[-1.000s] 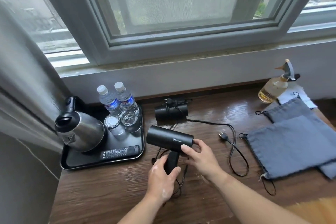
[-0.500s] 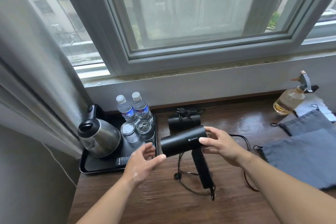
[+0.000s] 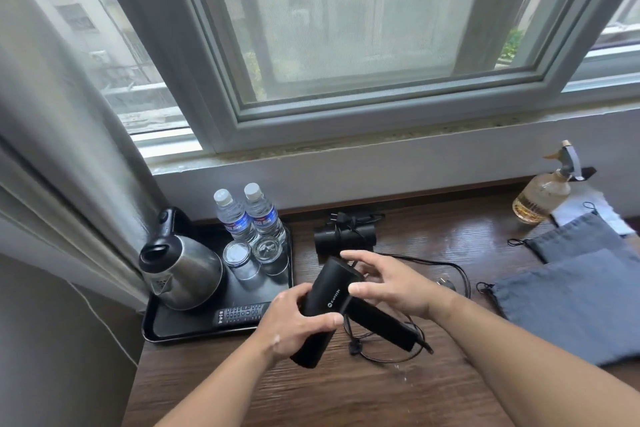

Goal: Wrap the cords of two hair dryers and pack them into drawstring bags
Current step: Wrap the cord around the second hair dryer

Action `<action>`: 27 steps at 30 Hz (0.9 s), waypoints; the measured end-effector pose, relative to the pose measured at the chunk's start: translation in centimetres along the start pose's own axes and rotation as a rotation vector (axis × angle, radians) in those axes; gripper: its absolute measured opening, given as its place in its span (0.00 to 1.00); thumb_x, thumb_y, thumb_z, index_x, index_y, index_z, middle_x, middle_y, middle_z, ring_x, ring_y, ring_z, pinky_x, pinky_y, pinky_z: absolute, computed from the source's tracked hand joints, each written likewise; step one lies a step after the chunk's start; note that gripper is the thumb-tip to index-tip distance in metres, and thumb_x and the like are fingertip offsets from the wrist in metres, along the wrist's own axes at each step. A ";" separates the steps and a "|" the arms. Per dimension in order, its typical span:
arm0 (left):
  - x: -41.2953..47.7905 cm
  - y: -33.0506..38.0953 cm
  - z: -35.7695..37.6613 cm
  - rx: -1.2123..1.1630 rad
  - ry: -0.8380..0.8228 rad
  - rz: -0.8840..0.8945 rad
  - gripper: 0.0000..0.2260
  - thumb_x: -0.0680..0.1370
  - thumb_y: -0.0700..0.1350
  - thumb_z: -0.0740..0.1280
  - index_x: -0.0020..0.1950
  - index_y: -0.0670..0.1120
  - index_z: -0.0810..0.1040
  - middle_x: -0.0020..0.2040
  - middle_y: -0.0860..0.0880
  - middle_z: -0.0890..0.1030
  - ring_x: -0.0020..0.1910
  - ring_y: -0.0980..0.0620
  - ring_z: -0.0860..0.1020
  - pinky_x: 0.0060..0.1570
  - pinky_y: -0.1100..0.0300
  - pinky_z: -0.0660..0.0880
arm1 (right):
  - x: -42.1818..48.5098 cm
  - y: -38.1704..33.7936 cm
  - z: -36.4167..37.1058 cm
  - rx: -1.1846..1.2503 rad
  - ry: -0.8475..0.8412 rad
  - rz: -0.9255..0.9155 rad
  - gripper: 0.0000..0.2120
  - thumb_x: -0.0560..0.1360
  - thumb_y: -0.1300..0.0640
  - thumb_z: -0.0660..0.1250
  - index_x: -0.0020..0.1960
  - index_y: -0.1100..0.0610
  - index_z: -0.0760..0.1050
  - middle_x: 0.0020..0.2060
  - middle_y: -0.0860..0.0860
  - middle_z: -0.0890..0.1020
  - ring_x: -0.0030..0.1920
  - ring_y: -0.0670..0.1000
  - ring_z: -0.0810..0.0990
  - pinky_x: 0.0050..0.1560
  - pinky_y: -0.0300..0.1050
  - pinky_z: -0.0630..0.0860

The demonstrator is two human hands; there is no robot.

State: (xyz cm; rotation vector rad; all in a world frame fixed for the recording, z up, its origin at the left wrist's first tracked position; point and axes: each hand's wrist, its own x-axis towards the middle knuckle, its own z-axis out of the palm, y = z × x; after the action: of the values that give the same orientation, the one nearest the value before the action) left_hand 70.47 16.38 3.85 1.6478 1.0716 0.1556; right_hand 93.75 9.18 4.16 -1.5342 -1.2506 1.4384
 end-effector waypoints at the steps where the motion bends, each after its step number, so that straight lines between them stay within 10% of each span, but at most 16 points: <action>1: -0.1 0.0 0.0 -0.032 0.034 -0.004 0.25 0.60 0.63 0.79 0.52 0.53 0.84 0.45 0.51 0.87 0.43 0.56 0.83 0.48 0.58 0.79 | -0.4 0.5 0.0 -0.040 0.028 0.000 0.28 0.75 0.50 0.74 0.73 0.47 0.69 0.58 0.51 0.81 0.58 0.49 0.83 0.60 0.45 0.79; 5: -0.6 0.9 -0.3 -0.155 0.118 0.002 0.21 0.62 0.59 0.79 0.49 0.50 0.84 0.40 0.54 0.86 0.39 0.60 0.81 0.41 0.67 0.75 | -2.1 1.9 0.1 -0.397 0.085 0.021 0.02 0.78 0.43 0.68 0.48 0.40 0.77 0.40 0.41 0.81 0.42 0.37 0.78 0.45 0.35 0.73; 8: -0.8 1.7 -0.3 -0.195 0.134 0.012 0.20 0.63 0.58 0.78 0.49 0.49 0.84 0.40 0.53 0.86 0.37 0.61 0.81 0.38 0.69 0.74 | -2.6 2.0 0.4 -0.496 0.144 -0.008 0.09 0.80 0.42 0.64 0.41 0.41 0.73 0.34 0.44 0.78 0.36 0.40 0.74 0.38 0.38 0.68; 27: 0.6 4.2 2.6 -0.611 0.341 -0.029 0.11 0.71 0.40 0.78 0.52 0.42 0.84 0.46 0.42 0.88 0.42 0.49 0.85 0.39 0.59 0.81 | -1.3 1.1 4.5 -0.011 0.566 0.028 0.10 0.82 0.45 0.60 0.53 0.46 0.79 0.45 0.44 0.84 0.47 0.40 0.80 0.51 0.43 0.75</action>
State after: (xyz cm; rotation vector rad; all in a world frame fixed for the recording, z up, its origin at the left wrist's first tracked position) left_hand 74.67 15.08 6.10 1.0707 1.1536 0.6942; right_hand 89.62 7.01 2.81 -1.8021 -0.8923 0.9104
